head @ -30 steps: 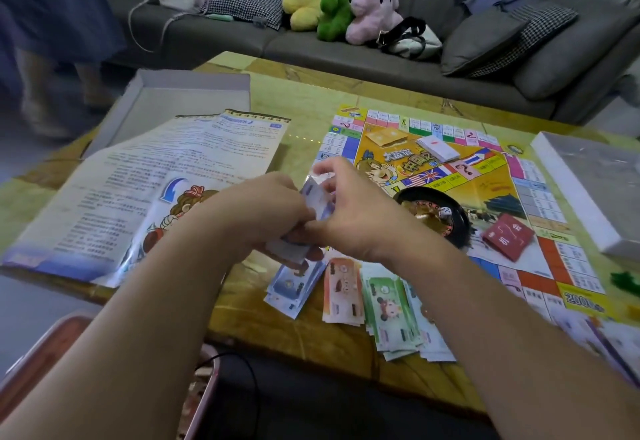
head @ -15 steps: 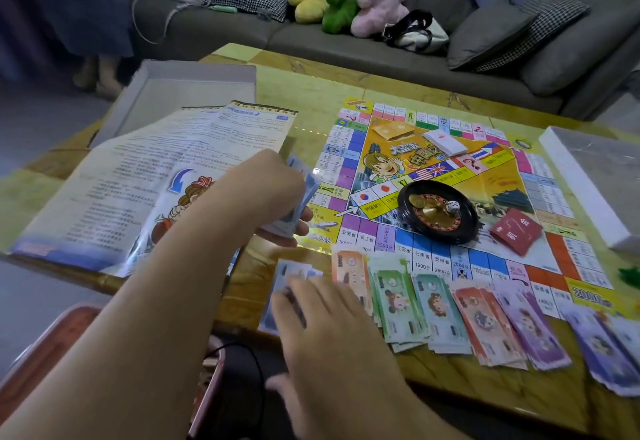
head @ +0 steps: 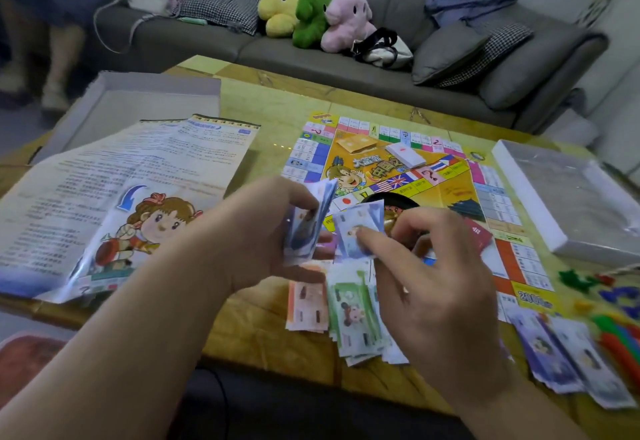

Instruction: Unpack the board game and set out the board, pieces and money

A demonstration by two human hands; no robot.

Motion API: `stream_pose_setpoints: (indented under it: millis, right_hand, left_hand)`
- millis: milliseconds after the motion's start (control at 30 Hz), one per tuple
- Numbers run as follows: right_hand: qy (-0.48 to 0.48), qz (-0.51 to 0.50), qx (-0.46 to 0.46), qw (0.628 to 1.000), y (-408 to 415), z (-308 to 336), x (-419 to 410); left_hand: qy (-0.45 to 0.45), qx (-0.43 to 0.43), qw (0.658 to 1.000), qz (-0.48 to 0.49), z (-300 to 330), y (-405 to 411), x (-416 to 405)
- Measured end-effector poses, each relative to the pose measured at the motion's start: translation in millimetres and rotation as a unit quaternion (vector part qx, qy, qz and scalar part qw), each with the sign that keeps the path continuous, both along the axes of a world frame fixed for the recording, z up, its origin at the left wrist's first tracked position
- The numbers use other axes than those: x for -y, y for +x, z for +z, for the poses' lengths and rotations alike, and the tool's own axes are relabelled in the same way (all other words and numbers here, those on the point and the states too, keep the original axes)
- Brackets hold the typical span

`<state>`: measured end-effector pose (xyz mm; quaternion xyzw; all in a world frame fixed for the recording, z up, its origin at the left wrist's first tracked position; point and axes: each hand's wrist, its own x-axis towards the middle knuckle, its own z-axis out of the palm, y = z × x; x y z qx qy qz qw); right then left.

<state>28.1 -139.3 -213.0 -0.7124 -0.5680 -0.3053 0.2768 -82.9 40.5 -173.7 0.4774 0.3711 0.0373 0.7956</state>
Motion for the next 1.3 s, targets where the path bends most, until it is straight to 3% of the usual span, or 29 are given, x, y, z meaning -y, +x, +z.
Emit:
stream_pose_setpoints:
  millis: [133, 233, 367, 533, 933, 1100, 1300]
  right_hand:
    - [-0.019, 0.026, 0.043, 0.999, 6, 0, 3]
    - [-0.045, 0.058, 0.033, 0.997, 6, -6, 5]
    - [-0.068, 0.093, -0.118, 0.986, 4, -12, 11]
    - [-0.045, 0.081, -0.392, 0.915, -2, -3, 12]
    - [-0.154, 0.025, -0.546, 0.823, -1, 8, -11]
    - [-0.213, 0.000, -0.488, 0.846, 8, 13, -10]
    - [-0.275, -0.009, -0.288, 0.917, 18, 23, -15]
  left_hand:
    - [-0.094, 0.082, 0.992, -0.036, 2, 18, 26]
    - [-0.082, 0.064, 0.995, 0.005, -7, 32, 35]
    - [-0.028, 0.025, 0.997, 0.064, -14, 40, 42]
    - [0.106, -0.020, 0.989, 0.105, -16, 46, 46]
    - [0.289, -0.067, 0.955, -0.013, -15, 47, 55]
    - [0.332, -0.078, 0.940, -0.002, -14, 42, 50]
    - [0.313, -0.094, 0.945, -0.010, -10, 43, 47]
